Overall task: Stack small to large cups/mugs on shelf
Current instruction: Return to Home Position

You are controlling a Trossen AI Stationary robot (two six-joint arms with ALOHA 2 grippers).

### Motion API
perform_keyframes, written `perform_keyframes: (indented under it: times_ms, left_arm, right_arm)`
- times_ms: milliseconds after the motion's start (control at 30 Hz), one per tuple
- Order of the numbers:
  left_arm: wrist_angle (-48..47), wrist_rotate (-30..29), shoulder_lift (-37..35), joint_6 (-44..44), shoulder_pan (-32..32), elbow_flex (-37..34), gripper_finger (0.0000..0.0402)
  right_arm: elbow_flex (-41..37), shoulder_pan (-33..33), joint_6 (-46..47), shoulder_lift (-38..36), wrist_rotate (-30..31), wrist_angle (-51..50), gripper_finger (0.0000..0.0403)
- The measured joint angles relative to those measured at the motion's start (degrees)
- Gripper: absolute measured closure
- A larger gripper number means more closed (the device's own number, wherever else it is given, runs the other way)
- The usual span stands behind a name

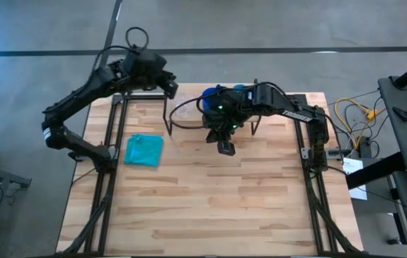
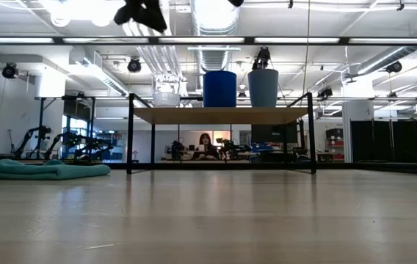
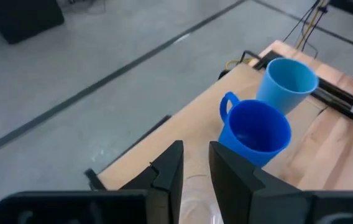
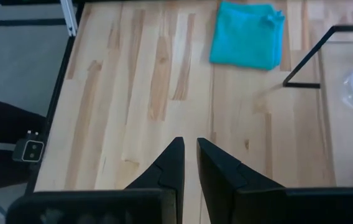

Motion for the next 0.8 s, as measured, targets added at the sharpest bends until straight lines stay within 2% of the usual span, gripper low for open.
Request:
perform_keyframes:
  times_ms: [333,467,567,800]
  left_arm:
    - [-0.56,-0.02,-12.20,0.48,0.00,-0.24,0.0338]
    - [-0.46,-0.05,-17.00,0.48,0.00,-0.47,0.0338]
    - [-0.47,-0.06,-20.21,0.50,0.00,-0.48,0.0338]
    - [-0.47,-0.23,-24.92,0.51,0.00,-0.53,0.0338]
  right_arm:
    - [0.00,-0.02,-0.35,-8.33,0.54,0.33,0.0364]
    - [0.00,0.00,-0.28,-12.14,3.68,0.31,0.0364]
    - [0.00,-0.13,-1.90,-14.77,3.87,-1.51,0.0364]
    - [-0.02,0.02,3.48,-19.09,3.85,-6.41,0.0364]
